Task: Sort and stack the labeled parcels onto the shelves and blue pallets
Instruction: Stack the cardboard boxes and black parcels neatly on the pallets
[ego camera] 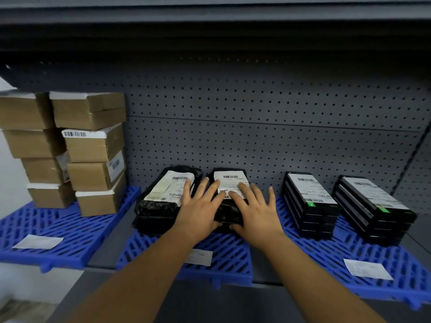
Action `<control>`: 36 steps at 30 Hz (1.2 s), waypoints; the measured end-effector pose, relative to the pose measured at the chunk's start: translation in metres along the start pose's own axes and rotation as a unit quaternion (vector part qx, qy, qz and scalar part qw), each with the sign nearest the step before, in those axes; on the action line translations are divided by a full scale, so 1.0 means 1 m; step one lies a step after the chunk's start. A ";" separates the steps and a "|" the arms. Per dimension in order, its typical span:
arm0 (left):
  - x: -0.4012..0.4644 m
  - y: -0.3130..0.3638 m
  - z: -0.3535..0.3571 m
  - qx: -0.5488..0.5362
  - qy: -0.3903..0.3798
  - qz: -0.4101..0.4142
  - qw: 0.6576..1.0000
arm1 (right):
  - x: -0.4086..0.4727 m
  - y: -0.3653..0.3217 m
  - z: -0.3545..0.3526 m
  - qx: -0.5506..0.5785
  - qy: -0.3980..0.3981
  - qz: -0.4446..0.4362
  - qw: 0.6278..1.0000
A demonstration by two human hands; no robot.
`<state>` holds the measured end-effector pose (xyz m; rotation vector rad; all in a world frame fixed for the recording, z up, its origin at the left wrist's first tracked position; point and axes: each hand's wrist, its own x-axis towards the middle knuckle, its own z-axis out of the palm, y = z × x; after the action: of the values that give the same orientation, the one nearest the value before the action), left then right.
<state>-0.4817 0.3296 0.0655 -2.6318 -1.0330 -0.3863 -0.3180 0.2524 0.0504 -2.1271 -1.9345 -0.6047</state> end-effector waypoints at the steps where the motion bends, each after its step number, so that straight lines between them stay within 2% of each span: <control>1: -0.001 -0.001 -0.001 -0.009 0.000 0.007 1.000 | -0.001 0.001 -0.002 0.004 0.003 -0.006 1.000; 7: 0.000 -0.016 -0.007 -0.053 0.010 0.025 0.998 | -0.004 0.003 -0.016 0.035 0.031 0.008 0.999; 14: 0.001 -0.018 -0.016 -0.049 0.017 0.032 0.998 | -0.002 -0.007 -0.027 0.019 0.010 0.052 0.998; 20: -0.027 -0.085 -0.032 -0.088 0.036 0.065 0.993 | 0.012 -0.068 -0.038 0.049 0.029 0.006 0.998; 26: -0.056 -0.149 -0.026 -0.081 -0.009 0.063 0.995 | 0.036 -0.129 -0.031 0.057 -0.001 -0.027 0.998; 31: -0.067 -0.174 -0.008 -0.059 -0.039 0.049 0.996 | 0.042 -0.150 -0.023 0.033 -0.025 -0.012 0.999; 36: -0.065 -0.175 0.005 -0.048 -0.025 0.054 0.997 | 0.048 -0.150 -0.021 0.030 -0.011 0.017 0.999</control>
<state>-0.6487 0.4142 0.0676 -2.7819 -0.9021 -0.3567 -0.4667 0.3053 0.0716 -2.1339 -1.9001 -0.5120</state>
